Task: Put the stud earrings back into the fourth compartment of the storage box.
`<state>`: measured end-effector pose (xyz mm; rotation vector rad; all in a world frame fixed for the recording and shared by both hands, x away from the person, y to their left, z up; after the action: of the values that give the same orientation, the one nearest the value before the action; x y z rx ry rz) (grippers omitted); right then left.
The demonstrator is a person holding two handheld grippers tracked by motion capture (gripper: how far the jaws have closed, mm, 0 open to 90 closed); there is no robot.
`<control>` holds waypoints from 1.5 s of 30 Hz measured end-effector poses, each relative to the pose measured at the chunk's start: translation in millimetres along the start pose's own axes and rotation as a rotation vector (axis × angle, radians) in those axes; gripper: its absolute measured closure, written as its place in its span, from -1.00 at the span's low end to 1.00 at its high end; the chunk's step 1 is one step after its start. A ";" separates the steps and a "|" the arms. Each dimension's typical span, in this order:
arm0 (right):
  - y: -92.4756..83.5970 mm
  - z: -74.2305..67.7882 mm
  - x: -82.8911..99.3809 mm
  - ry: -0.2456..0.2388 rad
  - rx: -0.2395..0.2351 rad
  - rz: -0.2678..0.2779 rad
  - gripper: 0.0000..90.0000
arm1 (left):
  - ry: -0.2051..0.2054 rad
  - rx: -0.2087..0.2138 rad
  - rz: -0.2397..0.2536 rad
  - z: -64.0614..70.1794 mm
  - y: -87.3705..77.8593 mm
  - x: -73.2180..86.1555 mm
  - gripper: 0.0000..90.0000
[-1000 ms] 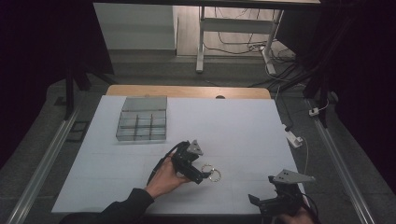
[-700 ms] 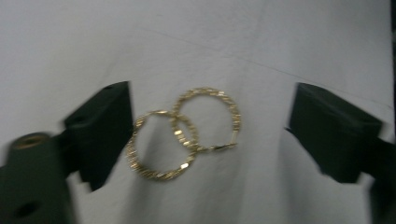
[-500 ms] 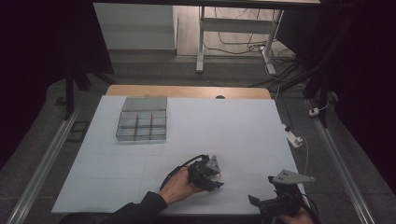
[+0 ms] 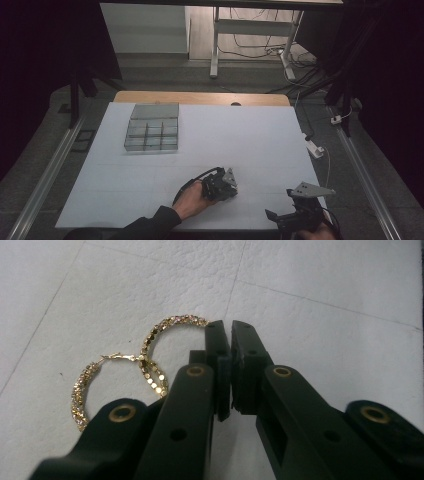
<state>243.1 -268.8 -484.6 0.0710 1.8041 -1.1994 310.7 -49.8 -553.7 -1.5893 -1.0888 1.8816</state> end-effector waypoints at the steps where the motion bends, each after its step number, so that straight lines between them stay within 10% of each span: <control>1: 0.0 -0.1 0.0 0.000 0.000 0.000 -1.00 | -0.014 0.013 0.001 -1.2 -0.5 0.2 0.92; 22: -1.0 0.2 0.5 0.004 -0.001 0.006 -1.00 | -0.079 -0.001 0.046 -17.2 -35.7 1.7 0.92; 45: -1.8 -0.4 0.6 -0.001 -0.007 0.011 -1.00 | -0.241 -0.143 0.112 -66.6 -92.8 35.4 0.92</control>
<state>241.6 -269.7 -483.7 0.0765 1.8047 -1.1847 352.2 50.5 -503.5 -1.5568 -1.2843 2.1567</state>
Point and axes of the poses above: each handheld gripper's, and its own axes: y roughly forward along the jaws, x roughly out of its underside, z roughly to its right, the point moved 4 cm from there along y, roughly forward along the jaws, and after that the axes turned 1 degree about y, right-handed, at the moved point
